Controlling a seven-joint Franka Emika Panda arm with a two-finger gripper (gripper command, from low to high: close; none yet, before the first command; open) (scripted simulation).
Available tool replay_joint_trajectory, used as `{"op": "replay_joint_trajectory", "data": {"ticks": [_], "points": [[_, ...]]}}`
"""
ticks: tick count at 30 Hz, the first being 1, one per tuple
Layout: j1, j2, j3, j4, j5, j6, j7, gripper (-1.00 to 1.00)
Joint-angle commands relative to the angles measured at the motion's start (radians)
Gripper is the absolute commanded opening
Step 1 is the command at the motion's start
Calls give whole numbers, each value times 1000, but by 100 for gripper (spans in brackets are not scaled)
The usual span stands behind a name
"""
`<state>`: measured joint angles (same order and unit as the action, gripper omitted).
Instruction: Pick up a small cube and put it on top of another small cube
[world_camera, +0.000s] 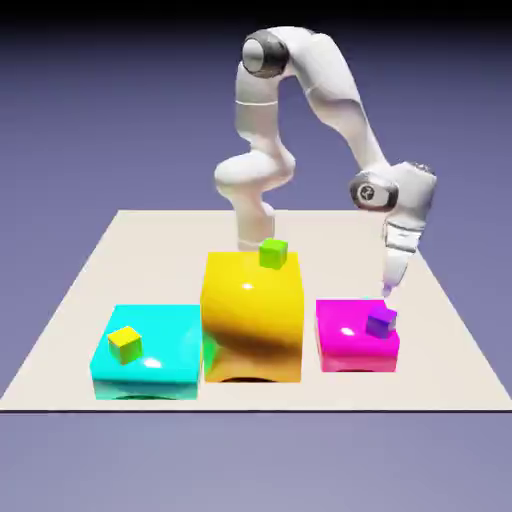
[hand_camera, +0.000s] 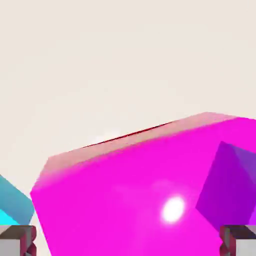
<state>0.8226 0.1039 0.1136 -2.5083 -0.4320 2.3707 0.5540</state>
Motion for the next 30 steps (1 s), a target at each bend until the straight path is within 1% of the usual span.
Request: {"op": "replay_joint_trajectory", "data": {"ticks": [1, 4, 7, 9, 13, 14, 15, 18, 20, 30], "points": [[30, 31, 8, 12, -26, -35, -9, 0], [131, 120, 39, 41, -115, -146, -38, 0], [188, 179, 94, 39, -242, -270, -67, 0], [185, 178, 100, 34, -256, -279, -68, 0], [170, 314, 26, 18, -397, -149, 27, 0], [170, 314, 26, 18, -397, -149, 27, -100], [170, 314, 26, 18, -397, -149, 27, -100], [182, 206, 85, 31, -284, -253, -49, -100], [189, 177, 129, 32, -212, -298, -67, -100], [-173, -112, 96, 111, -12, -641, -203, -100]]}}
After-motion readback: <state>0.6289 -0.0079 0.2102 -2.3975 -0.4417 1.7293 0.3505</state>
